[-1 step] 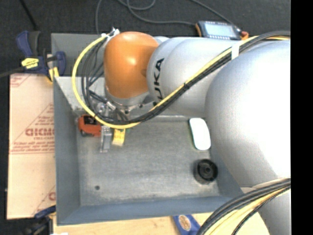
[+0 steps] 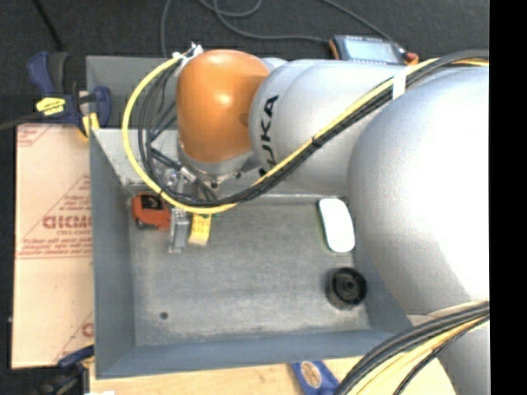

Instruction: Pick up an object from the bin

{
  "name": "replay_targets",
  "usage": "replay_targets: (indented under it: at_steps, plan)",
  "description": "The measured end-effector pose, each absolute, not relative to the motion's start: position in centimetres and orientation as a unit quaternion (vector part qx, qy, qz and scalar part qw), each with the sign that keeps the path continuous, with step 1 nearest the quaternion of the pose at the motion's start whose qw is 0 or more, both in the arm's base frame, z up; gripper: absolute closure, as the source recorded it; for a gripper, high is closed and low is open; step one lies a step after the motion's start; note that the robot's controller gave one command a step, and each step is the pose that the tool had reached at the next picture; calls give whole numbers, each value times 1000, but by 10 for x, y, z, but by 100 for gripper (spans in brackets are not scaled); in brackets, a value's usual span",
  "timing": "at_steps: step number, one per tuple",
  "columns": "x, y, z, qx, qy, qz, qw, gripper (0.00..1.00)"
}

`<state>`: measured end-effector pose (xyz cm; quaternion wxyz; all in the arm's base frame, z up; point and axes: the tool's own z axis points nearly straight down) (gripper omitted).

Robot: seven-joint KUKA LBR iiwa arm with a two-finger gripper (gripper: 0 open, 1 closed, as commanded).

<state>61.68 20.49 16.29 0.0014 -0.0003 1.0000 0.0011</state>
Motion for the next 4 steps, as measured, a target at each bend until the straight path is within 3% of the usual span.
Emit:
replay_targets:
  at_steps: [1, 2, 3, 4]
  plan:
    - [633, 164, 109, -70, 998, 0, 3, 0]
    - [641, 108, 140, -38, 999, 0, 3, 0]
    - [651, 121, 126, -193, 981, 0, 4, 0]
    - [655, 120, 69, -199, 980, 1, 3, 0]
